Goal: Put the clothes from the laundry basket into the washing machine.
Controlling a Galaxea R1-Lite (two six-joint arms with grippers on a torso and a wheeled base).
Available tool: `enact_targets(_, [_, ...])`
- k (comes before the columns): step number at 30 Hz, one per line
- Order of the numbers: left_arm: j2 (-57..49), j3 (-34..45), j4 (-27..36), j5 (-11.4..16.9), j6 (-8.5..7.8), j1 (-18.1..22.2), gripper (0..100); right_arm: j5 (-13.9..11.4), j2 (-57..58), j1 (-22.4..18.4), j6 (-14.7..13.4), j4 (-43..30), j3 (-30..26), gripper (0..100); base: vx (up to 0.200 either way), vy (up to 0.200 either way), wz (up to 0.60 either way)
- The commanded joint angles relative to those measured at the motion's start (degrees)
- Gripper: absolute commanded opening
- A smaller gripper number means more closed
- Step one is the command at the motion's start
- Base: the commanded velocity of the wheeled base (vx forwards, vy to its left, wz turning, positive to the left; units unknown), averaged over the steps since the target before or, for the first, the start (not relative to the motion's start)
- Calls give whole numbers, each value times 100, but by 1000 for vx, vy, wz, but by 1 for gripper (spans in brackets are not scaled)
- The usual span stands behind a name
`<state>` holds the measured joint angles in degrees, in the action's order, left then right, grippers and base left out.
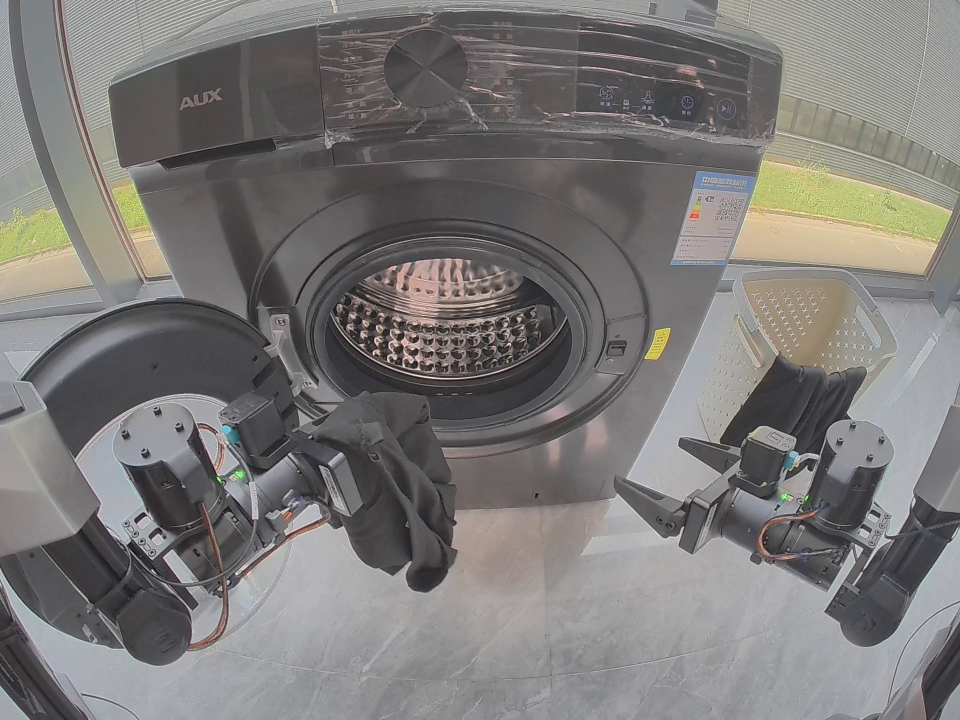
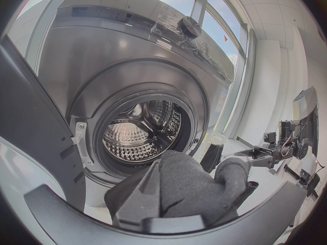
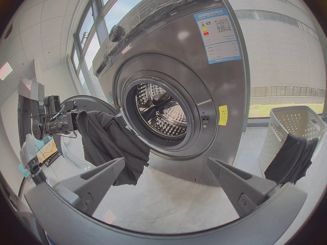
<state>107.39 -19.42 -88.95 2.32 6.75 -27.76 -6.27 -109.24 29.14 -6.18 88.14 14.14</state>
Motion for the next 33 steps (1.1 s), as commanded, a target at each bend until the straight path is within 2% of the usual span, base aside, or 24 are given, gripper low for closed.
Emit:
enact_targets(1, [142, -27, -43, -12, -7, -28, 0, 3, 8, 4, -6, 2, -8, 100, 0, 0, 0])
enact_targets(12, [151, -9, -43, -3, -16, -37, 0, 3, -1, 57, -41, 2, -17, 100, 0, 0, 0])
enact_targets(21, [221, -44, -43, -12, -16, -28, 0, 3, 17, 101, -41, 10, -96, 100, 200, 0, 0])
enact_targets(33, [292, -18, -52, -12, -16, -37, 0, 20, 219, 391, -67, 2, -236, 100, 0, 0, 0])
